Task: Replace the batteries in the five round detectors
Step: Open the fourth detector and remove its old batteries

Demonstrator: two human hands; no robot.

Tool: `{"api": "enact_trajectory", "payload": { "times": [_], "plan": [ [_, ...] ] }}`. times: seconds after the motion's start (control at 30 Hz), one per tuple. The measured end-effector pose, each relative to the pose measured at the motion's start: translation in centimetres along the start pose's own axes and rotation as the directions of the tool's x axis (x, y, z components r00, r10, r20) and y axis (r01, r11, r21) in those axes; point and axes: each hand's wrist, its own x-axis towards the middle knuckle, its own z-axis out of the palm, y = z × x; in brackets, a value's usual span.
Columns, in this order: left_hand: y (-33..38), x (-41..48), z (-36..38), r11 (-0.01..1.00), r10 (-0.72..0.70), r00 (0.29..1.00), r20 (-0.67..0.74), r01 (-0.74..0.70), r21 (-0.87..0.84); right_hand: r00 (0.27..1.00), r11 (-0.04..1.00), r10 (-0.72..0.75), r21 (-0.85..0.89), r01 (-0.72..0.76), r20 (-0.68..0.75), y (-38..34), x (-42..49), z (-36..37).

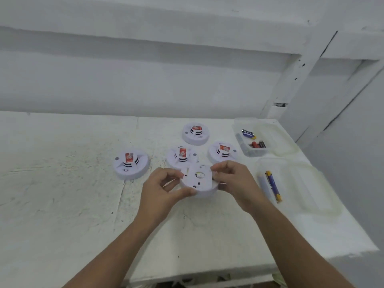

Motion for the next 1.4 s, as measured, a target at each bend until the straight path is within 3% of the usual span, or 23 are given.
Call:
{"api": "enact_trajectory", "payload": {
  "times": [0.4,0.53,0.7,0.87,1.0,1.17,1.4],
  "plan": [
    [-2.2,-1.8,0.2,0.994,-0.111,0.977,0.181,0.108,0.022,0.989,0.887,-0.144,-0.445,0.123,-0.014,3.7,-2.8,-1.1],
    [-1.8,-1.5,-0.8,0.978,-0.120,0.948,0.296,0.063,0.197,0.964,0.798,-0.261,-0.550,0.246,0.053,4.1,-3.0,-1.1],
    [-0.9,-1.4,-1.5,0.912,-0.091,0.907,0.411,-0.090,0.400,0.878,0.608,-0.436,-0.654,0.450,0.198,4.7,-3.3,-1.5],
    [-1.2,-1.5,-0.6,0.823,-0.141,0.841,0.523,-0.194,0.534,0.809,0.465,-0.430,-0.670,0.579,0.401,4.4,-3.0,-2.1],
    [-1.7,-1.5,0.3,0.789,-0.144,0.853,0.501,-0.206,0.578,0.762,0.357,-0.364,-0.675,0.646,0.536,3.9,-2.9,-2.2],
    [-1.6,-1.4,1.4,0.761,-0.104,0.884,0.455,-0.224,0.609,0.741,0.277,-0.302,-0.688,0.670,0.600,2.9,-2.8,-1.8],
    [-1.7,-0.9,2.0,0.711,-0.083,0.908,0.411,-0.235,0.663,0.764,0.275,-0.185,-0.714,0.644,0.618,2.3,-3.0,-1.2]
  ]
}}
